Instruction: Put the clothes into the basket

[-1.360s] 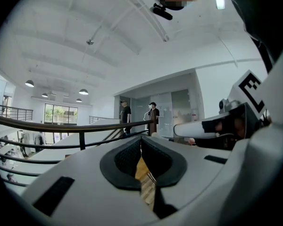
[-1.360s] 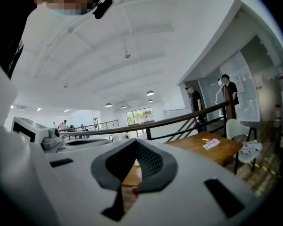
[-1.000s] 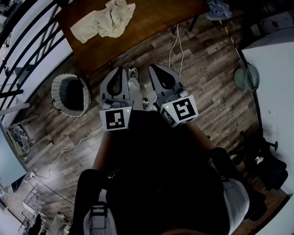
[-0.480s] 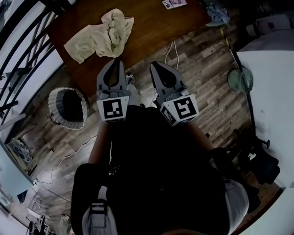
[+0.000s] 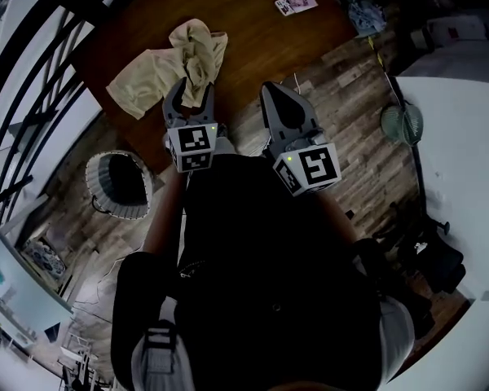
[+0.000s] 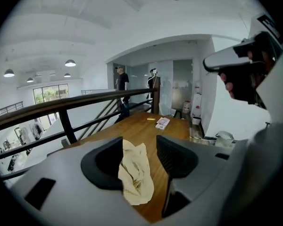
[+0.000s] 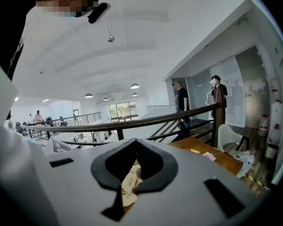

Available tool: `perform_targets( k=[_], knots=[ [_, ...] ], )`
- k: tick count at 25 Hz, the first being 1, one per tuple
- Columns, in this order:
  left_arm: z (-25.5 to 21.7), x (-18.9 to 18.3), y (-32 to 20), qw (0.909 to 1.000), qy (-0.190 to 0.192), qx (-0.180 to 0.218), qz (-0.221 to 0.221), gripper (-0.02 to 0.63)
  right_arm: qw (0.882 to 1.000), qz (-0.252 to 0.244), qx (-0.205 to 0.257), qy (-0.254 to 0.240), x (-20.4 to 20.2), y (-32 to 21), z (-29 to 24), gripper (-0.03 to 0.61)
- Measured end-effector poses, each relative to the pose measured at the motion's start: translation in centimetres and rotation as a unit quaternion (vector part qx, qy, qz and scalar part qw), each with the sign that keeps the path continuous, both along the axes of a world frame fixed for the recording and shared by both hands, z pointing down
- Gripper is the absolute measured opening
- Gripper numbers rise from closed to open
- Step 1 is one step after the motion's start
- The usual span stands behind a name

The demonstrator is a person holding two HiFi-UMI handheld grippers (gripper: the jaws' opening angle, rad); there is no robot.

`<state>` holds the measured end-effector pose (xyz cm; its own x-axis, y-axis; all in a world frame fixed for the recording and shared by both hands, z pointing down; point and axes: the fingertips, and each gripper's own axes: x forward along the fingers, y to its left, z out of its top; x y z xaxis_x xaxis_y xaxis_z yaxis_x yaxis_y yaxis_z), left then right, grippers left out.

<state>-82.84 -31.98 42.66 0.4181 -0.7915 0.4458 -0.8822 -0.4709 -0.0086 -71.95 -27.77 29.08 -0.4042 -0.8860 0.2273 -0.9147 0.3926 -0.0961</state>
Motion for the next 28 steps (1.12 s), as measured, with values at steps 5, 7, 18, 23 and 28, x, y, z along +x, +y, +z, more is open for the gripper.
perform_targets(
  k=[5, 7, 18, 23, 28],
  knots=[
    [4.8, -0.7, -2.0, 0.9980, -0.033, -0.055, -0.003, 0.235, 1.000, 0.002, -0.004, 0.002, -0.3, -2.3, 0.3, 0.011],
    [6.6, -0.9, -2.6, 0.9960, -0.044, -0.077, -0.004, 0.242, 1.000, 0.005, -0.007, 0.003, -0.3, -3.1, 0.4, 0.011],
    [15.6, -1.0, -4.2, 0.9788, -0.104, -0.176, -0.009, 0.338, 0.999, 0.042, -0.018, 0.016, 1.6, -5.1, 1.0, 0.011],
    [18.7, -0.5, -4.4, 0.9695, -0.124, -0.211, -0.014, 0.360, 0.999, 0.045, -0.024, 0.015, 1.6, -5.3, 1.2, 0.011],
    [22.4, -0.9, -5.0, 0.9613, -0.176, -0.211, -0.017, 0.368, 0.999, 0.043, -0.024, 0.016, 1.3, -5.7, 1.4, 0.011]
  ],
)
